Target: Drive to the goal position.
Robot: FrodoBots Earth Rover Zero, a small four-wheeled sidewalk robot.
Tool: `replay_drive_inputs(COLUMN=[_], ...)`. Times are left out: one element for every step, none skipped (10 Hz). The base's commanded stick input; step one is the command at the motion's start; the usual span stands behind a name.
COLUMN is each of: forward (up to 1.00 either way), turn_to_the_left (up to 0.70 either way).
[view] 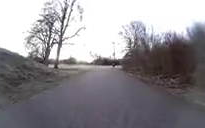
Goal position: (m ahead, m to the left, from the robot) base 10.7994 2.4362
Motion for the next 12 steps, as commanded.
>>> replay_drive_inputs(forward=[0.85, 0.85, 0.85, 0.85, 0.85, 0.85, 0.92, 1.0, 1.0, 1.0, 1.0, 1.0], turn_to_the_left=[0.0, 0.0, 0.0, 0.0, 0.0, 0.0, 0.0, 0.0, 0.0, 0.0, 0.0, 0.0])
